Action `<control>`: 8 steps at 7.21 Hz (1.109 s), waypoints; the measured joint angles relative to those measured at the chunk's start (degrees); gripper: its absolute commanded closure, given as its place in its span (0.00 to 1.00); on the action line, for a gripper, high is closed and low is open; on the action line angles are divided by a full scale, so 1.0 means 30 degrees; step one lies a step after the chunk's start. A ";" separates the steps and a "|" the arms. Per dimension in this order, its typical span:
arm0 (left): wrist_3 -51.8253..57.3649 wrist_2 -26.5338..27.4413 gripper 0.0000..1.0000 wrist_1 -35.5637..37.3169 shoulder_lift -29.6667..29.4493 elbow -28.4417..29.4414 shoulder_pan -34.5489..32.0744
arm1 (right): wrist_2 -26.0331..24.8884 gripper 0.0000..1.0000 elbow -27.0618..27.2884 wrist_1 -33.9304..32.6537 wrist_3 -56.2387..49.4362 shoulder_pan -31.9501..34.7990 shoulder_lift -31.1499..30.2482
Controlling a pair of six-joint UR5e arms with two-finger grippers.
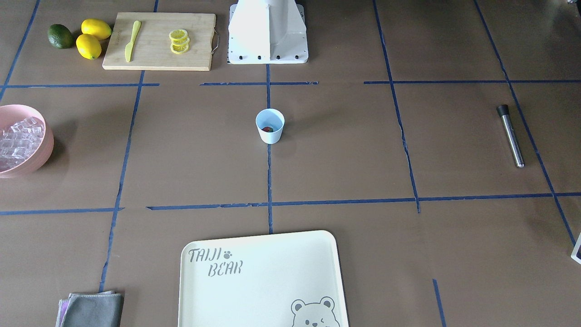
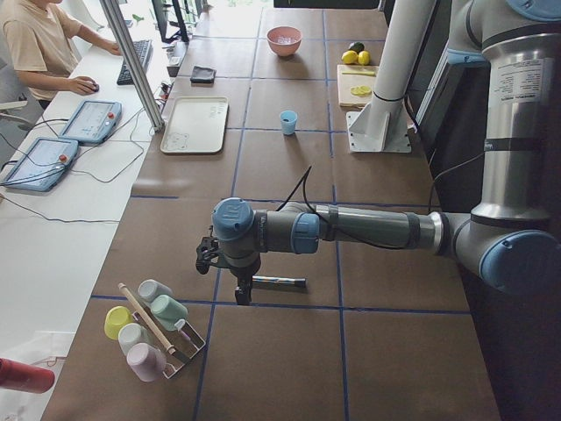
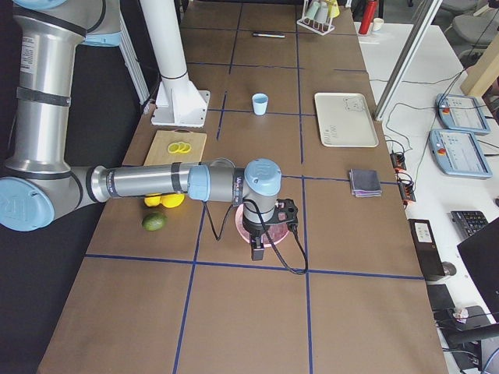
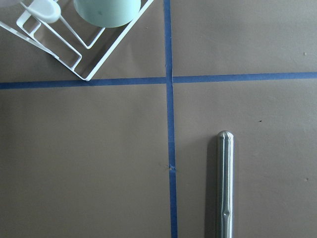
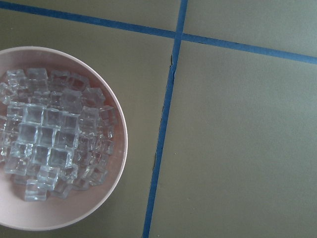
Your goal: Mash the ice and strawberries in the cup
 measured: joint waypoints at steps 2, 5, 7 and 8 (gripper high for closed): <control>0.0835 0.0726 0.00 -0.0027 0.0012 -0.0287 0.0024 | 0.0008 0.00 -0.0004 0.0009 -0.0019 0.0011 0.0009; 0.1873 0.0643 0.00 -0.0042 0.0481 -0.0577 0.0016 | 0.0009 0.00 -0.0004 0.0011 -0.0029 0.0014 0.0010; 0.2011 0.0604 0.00 -0.0135 0.0826 -0.0694 0.0016 | 0.0009 0.00 -0.0004 0.0008 -0.0030 0.0014 0.0011; 0.2032 0.0610 0.00 -0.0146 0.0997 -0.0854 0.0018 | 0.0009 0.00 -0.0004 0.0020 -0.0030 0.0014 0.0011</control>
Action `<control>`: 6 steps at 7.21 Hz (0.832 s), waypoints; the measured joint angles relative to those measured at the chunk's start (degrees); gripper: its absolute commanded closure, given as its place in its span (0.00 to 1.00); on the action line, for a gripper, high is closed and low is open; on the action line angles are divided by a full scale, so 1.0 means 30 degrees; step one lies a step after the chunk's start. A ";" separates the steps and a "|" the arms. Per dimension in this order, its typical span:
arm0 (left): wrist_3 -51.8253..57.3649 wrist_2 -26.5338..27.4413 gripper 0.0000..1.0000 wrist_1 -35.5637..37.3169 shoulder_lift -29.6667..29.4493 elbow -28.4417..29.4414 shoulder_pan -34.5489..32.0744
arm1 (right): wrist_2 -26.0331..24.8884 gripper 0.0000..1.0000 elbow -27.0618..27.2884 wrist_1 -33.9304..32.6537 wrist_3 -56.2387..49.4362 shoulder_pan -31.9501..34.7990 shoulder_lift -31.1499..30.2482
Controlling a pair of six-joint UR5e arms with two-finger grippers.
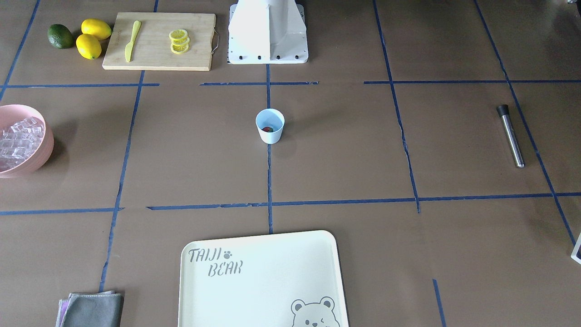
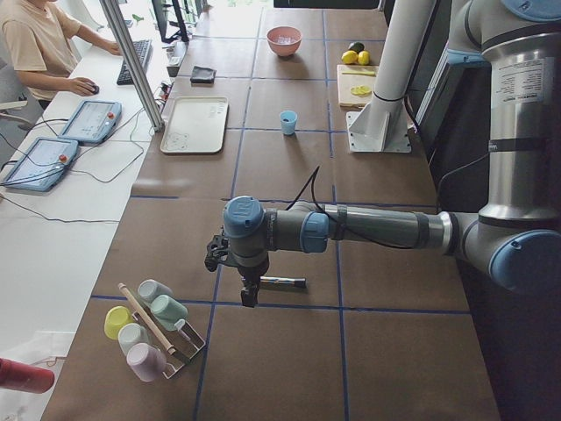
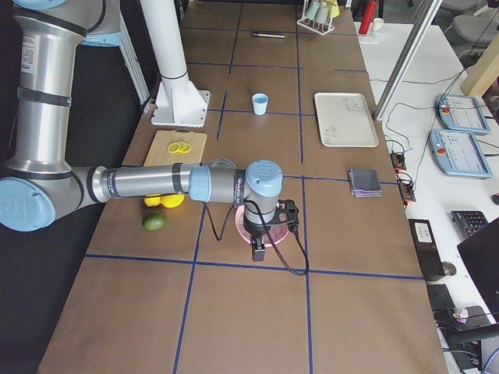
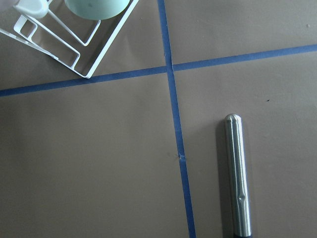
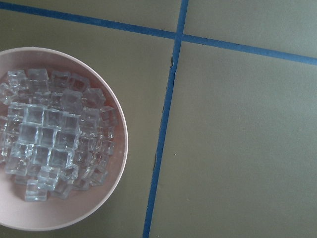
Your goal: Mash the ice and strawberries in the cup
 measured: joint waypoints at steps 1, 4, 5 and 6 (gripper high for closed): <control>0.0001 0.0002 0.00 -0.0030 0.0157 -0.0154 0.0006 | 0.0000 0.00 0.0000 0.0002 -0.0001 0.0000 -0.0001; -0.0012 -0.0039 0.00 -0.0042 0.0688 -0.0939 0.0009 | 0.0019 0.00 0.0005 0.0002 0.0000 -0.0018 -0.0001; -0.0007 -0.0042 0.00 0.0045 0.0730 -0.1144 0.0010 | 0.0026 0.00 0.0029 0.0008 0.0013 -0.0017 -0.0001; -0.0006 -0.0042 0.00 0.0104 0.0752 -0.1255 0.0010 | 0.0028 0.00 0.0054 0.0010 0.0039 -0.0020 -0.0001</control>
